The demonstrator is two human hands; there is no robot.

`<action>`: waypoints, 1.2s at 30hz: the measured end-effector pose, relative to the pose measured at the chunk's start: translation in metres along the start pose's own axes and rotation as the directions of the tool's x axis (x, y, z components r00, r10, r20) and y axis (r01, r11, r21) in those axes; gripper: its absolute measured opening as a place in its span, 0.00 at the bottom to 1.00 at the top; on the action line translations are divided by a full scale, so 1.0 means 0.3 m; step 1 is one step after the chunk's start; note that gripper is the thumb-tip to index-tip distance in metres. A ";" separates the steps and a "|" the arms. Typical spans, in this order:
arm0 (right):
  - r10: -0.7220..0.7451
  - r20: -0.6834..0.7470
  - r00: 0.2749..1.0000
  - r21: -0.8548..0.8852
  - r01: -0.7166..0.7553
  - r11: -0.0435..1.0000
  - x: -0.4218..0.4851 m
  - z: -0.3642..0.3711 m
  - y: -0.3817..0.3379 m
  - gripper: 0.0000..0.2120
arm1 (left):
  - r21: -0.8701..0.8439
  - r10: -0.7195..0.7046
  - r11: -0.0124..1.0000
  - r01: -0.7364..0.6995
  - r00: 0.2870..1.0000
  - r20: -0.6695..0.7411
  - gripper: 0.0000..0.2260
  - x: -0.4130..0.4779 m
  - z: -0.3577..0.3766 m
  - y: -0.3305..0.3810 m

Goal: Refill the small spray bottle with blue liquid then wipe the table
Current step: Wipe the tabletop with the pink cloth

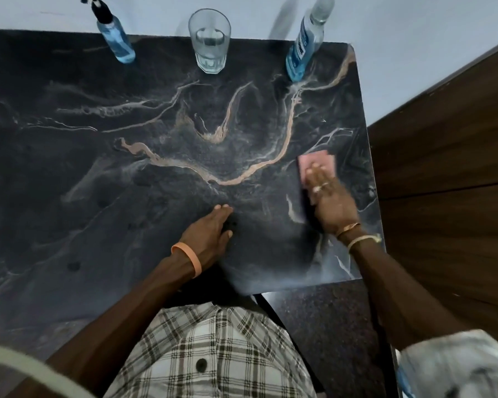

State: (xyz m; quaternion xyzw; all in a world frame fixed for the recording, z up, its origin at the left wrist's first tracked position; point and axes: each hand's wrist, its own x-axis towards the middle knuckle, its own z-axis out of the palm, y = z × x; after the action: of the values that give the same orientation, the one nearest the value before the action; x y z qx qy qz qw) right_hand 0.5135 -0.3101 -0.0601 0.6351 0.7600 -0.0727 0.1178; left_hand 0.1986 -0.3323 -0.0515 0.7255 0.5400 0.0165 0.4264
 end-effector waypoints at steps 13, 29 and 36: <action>-0.323 -0.036 0.946 0.181 0.324 0.929 -0.037 0.083 -0.500 0.26 | -0.053 -0.003 0.999 0.001 0.999 -0.054 0.23 -0.012 0.000 0.018; -0.080 -0.055 0.995 0.145 0.087 0.986 0.778 -0.177 -0.785 0.29 | -0.234 -0.269 0.953 0.195 0.899 -0.346 0.20 -0.101 -0.282 -0.223; -0.299 -0.070 0.952 0.082 0.304 0.949 0.928 -0.237 -0.960 0.27 | -0.294 -0.331 0.932 0.214 0.834 -0.441 0.18 -0.121 -0.419 -0.350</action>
State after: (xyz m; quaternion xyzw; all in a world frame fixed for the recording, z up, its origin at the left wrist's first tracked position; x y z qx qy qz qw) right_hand 0.1784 -0.0804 -0.0787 0.5182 0.8469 -0.1067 0.0543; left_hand 0.0418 -0.2802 -0.0224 0.5582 0.7217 0.1989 0.3577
